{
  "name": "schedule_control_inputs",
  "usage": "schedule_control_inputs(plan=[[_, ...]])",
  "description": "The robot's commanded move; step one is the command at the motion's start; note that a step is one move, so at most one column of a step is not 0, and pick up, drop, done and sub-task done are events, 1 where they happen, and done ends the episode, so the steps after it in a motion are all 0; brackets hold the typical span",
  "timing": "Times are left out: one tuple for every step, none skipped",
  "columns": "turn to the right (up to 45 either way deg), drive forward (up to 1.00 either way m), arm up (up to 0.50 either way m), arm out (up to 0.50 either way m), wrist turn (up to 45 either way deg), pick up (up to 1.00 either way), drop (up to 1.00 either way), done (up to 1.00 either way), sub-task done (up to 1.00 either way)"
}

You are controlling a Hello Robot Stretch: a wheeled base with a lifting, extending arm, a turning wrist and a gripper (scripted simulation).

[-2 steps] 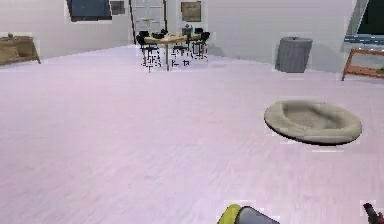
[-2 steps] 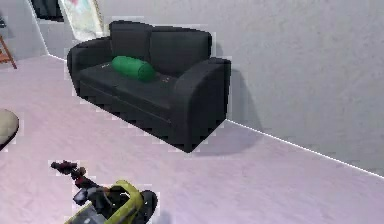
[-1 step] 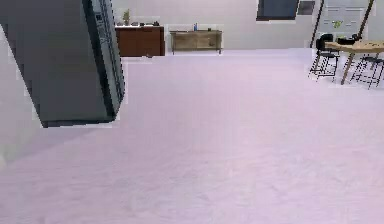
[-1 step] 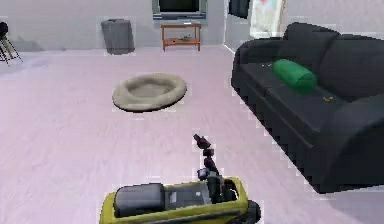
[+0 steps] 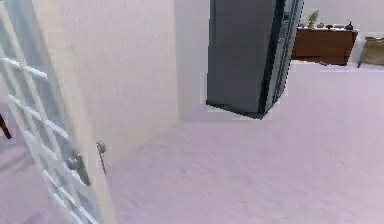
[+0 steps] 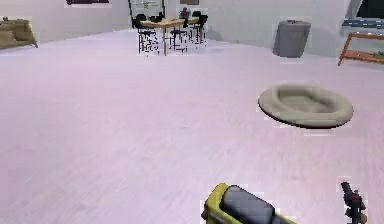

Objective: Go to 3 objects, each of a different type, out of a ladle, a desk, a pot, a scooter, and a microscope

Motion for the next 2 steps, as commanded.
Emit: schedule_control_inputs(plan=[[-36.0, 0.0, 0.0, 0.0, 0.0, 0.0, 0.0, 0.0, 0.0], [0.0, 0.15, 0.0, 0.0, 0.0, 0.0, 0.0, 0.0, 0.0]])
